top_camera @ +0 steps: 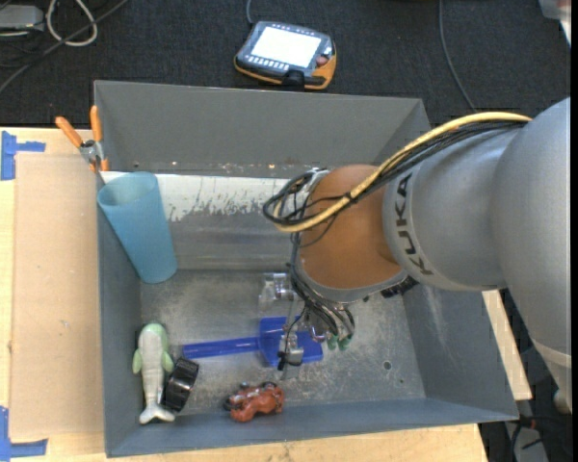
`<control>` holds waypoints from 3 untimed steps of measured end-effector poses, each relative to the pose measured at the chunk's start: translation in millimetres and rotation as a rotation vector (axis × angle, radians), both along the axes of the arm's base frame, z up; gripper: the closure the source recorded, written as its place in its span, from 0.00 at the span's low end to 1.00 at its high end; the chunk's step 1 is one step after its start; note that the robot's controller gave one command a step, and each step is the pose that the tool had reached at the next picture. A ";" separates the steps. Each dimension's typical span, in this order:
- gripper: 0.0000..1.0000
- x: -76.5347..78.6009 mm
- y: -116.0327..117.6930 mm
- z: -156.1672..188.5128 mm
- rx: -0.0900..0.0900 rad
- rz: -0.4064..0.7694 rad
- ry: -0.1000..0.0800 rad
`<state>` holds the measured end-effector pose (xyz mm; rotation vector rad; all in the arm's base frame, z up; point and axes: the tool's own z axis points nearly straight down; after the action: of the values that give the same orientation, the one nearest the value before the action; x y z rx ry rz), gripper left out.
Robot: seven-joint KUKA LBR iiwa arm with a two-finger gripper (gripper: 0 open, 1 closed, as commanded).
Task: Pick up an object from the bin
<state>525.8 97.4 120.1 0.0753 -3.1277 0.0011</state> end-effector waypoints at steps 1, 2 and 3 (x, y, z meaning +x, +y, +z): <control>0.00 20.0 -12.9 -51.8 0.002 0.128 -0.019; 1.00 6.8 -18.6 -51.2 0.000 -0.139 -0.004; 1.00 6.6 -18.5 -50.9 0.000 -0.138 -0.004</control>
Offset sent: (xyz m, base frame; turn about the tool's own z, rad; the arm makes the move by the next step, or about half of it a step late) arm 0.0074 -0.0186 -0.0501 0.1398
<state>532.4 78.8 69.1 -0.1405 -3.1296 0.0002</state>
